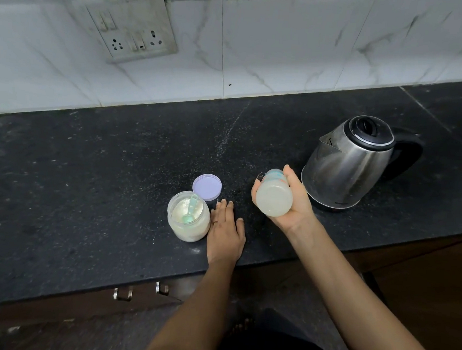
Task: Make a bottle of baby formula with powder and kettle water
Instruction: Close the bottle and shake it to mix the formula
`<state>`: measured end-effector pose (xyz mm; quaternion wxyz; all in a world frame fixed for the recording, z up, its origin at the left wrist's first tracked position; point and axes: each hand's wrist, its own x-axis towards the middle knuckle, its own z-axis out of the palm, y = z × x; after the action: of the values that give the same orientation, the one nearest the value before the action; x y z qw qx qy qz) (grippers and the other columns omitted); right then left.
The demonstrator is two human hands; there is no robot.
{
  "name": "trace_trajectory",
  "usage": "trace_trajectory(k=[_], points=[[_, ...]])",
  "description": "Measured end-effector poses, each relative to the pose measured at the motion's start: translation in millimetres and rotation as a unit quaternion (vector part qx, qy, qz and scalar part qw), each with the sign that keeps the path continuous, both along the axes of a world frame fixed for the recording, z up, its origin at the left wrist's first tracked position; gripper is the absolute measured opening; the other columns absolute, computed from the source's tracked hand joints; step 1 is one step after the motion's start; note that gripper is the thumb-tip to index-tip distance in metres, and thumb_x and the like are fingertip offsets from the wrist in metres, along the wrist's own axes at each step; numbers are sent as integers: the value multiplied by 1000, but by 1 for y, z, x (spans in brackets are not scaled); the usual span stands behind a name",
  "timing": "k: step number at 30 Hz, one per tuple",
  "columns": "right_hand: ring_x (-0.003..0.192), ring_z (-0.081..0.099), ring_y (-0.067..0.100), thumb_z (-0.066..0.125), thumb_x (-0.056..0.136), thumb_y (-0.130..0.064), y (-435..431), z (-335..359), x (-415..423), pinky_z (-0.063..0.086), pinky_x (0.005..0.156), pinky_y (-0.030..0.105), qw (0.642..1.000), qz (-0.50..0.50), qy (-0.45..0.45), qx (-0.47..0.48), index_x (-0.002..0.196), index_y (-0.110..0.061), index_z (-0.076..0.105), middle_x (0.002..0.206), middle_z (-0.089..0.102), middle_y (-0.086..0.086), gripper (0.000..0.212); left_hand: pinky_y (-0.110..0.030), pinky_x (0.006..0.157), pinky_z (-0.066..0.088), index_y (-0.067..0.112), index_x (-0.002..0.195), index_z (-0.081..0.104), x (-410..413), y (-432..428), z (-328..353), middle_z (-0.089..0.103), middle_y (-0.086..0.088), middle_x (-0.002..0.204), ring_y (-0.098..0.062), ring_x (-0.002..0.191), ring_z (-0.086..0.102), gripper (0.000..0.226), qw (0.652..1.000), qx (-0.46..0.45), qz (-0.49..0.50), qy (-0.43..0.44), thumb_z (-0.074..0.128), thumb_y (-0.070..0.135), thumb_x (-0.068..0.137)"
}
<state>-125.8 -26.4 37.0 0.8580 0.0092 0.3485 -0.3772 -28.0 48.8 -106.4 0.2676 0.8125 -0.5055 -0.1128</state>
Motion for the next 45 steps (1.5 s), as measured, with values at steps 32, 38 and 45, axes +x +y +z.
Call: trace_trajectory(k=[32, 38, 45], points=[[83, 67, 24, 86, 60, -10, -14, -14, -18, 59, 73, 39, 979, 50, -148, -132, 114, -2, 56, 104, 61, 15, 62, -26, 115, 2, 10, 145, 33, 0, -1, -2, 28, -8, 155, -20, 145, 19, 50, 1000, -10, 3, 6, 37, 28, 99], [89, 65, 29, 93, 50, -13, -20, -9, -19, 58, 70, 47, 978, -3, -162, -134, 120, -1, 53, 110, 58, 18, 81, -26, 116, 4, 9, 144, 36, 1, -2, -4, 31, -10, 153, -21, 144, 22, 52, 1000, -11, 2, 3, 32, 32, 97], [74, 68, 23, 90, 56, -18, 0, -17, -13, 59, 71, 48, 978, 61, -90, -179, 121, -8, 51, 91, 66, 16, 76, -28, 115, 7, 7, 142, 38, -1, -2, -4, 35, -13, 151, -24, 142, 27, 57, 1000, -5, 14, -1, 32, 33, 92]])
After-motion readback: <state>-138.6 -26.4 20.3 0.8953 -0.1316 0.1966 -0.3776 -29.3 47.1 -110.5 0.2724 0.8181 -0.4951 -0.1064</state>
